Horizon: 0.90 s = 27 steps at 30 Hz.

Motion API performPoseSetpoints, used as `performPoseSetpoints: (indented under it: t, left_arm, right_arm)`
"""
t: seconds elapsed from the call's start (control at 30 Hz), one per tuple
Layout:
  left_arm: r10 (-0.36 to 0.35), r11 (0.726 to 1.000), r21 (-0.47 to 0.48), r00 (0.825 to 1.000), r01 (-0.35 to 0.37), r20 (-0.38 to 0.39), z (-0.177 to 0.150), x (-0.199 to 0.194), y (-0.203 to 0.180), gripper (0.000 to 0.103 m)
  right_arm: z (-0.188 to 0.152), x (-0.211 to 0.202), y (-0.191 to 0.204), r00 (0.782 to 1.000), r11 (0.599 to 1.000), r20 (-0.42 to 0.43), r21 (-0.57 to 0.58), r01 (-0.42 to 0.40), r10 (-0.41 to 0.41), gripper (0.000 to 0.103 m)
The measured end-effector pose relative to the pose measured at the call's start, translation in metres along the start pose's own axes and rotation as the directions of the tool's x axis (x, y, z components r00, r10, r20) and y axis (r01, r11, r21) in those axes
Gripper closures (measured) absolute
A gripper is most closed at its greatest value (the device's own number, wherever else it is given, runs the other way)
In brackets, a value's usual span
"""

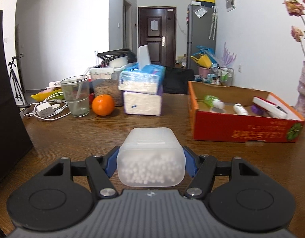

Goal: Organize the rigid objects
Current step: 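Carry the white container with the left tool while the right tool carries the blue cap over the box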

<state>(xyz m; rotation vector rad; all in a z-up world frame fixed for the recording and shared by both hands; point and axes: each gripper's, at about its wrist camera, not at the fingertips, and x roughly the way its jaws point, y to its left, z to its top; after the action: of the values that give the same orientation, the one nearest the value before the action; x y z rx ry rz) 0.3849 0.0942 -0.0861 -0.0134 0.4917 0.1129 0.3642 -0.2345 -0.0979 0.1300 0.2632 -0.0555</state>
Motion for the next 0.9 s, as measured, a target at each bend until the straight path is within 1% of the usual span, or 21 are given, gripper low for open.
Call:
performPoseSetpoints:
  t: [0.17,0.43,0.67,0.9]
  left_arm:
    - [-0.028,1.0,0.011,1.0,0.028,0.012,-0.002,-0.011,-0.019,0.037]
    - [-0.055,0.998,-0.007,0.998,0.055,0.033,0.002,-0.023,-0.039,0.037]
    - [-0.072,0.997,-0.013,0.996,0.073,0.049,0.009,-0.027,-0.059,0.037]
    - [-0.083,0.996,-0.025,0.995,0.085,0.056,0.021,-0.022,-0.079,0.036]
  right_arm:
    - [-0.002,-0.007,0.011,0.999,0.998,-0.005,-0.02,-0.053,0.053,0.051]
    - [-0.002,-0.014,0.023,0.995,0.994,-0.005,-0.04,-0.102,0.102,0.051]
    - [0.001,-0.015,0.029,0.993,0.991,0.008,-0.055,-0.119,0.12,0.051]
    - [0.005,-0.009,0.036,0.99,0.989,0.016,-0.055,-0.136,0.137,0.051]
